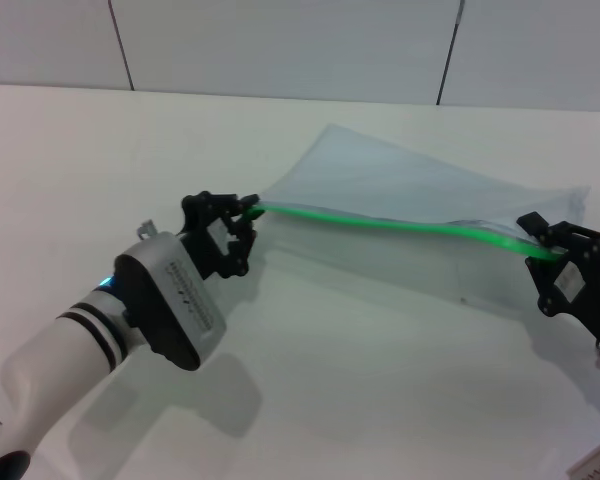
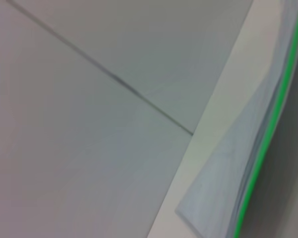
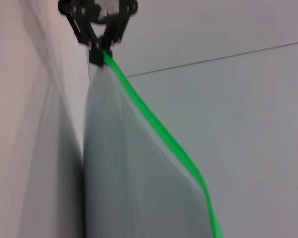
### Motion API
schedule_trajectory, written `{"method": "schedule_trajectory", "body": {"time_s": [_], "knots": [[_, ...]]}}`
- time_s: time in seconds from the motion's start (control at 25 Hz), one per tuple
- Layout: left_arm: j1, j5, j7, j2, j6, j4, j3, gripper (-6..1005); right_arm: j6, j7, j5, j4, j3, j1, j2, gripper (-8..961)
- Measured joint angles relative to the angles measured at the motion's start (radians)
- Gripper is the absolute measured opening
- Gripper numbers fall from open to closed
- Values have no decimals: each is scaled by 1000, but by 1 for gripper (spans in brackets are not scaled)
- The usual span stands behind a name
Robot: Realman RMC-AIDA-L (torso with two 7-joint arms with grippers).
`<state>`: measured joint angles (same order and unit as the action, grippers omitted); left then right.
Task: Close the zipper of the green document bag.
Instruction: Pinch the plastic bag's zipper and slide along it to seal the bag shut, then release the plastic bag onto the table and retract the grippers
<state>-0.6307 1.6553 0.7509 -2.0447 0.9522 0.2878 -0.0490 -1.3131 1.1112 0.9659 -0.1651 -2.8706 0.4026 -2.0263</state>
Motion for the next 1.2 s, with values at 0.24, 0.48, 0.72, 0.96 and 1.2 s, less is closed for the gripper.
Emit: {"method": "schedule_trajectory", "body": {"time_s": [0.24,0.48,0.72,0.96,1.2], "knots": [[16,-53,0,1,2,-15,0,101,0,-1,3,4,2,-2,0,70],[18,-65,0,-2,76,6,-2,102,40,-1,27,-1,6,5,0,70],[15,-40,-3,-3,211,66,-13,104,76,-4,132,-21,13,15,-2,71],[24,-21,-43,-5,329,93,-12,327,76,-58,176,-23,18,21,-3,210],[33,-28,-261,0,442,72,-3,578,19,-234,268,-55,22,21,-3,435]]}}
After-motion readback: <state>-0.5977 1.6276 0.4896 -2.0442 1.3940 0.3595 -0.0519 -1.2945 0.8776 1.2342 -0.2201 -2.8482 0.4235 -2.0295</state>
